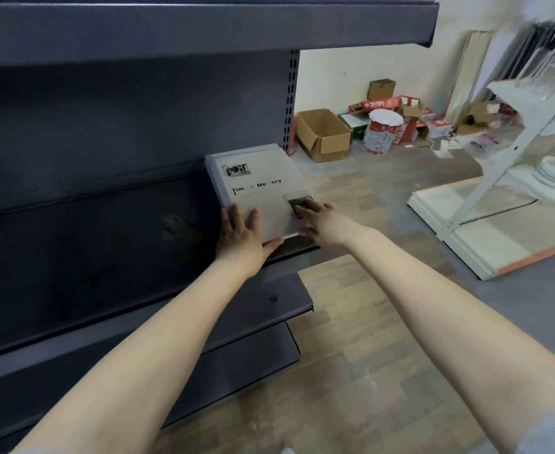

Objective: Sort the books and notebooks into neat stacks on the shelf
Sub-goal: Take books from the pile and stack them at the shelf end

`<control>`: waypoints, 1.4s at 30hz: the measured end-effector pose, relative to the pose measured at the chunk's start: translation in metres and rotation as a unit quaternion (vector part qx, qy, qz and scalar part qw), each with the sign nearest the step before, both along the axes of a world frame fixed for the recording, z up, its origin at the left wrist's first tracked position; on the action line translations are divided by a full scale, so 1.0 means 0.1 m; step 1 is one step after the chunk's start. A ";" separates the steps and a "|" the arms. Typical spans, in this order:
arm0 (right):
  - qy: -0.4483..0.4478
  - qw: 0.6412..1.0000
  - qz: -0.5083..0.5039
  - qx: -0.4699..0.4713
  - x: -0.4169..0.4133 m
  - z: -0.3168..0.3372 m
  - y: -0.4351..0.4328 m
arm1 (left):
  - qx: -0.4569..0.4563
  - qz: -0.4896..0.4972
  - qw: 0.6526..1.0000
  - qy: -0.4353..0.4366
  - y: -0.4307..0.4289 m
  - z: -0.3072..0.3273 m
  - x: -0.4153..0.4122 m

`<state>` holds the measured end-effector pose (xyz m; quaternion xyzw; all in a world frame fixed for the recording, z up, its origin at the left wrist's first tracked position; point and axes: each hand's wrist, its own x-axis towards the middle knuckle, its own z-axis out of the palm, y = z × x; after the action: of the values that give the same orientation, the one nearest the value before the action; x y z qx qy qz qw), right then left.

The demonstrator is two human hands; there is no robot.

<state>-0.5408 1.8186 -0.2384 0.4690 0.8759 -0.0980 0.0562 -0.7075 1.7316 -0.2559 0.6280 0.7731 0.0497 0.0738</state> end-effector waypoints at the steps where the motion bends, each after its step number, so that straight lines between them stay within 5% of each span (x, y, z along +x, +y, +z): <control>1: 0.004 1.000 0.003 -0.001 0.01 0.01 0.02 | 0.007 0.006 1.000 -0.006 0.01 0.01 0.00; 13: 0.039 0.998 0.046 0.026 0.07 0.06 0.17 | 0.021 0.039 0.993 -0.109 0.16 -0.03 -0.08; 33: 0.070 0.995 0.048 0.053 0.01 -0.04 0.29 | 0.055 0.027 0.993 -0.101 0.26 -0.10 -0.24; 42: 0.102 0.994 0.035 0.009 0.02 -0.07 0.32 | -0.010 0.007 0.994 -0.113 0.25 0.02 -0.24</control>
<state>-0.5388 1.8504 -0.2451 0.4260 0.8939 -0.1354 -0.0347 -0.7316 1.7569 -0.2541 0.6125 0.7645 0.1126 0.1666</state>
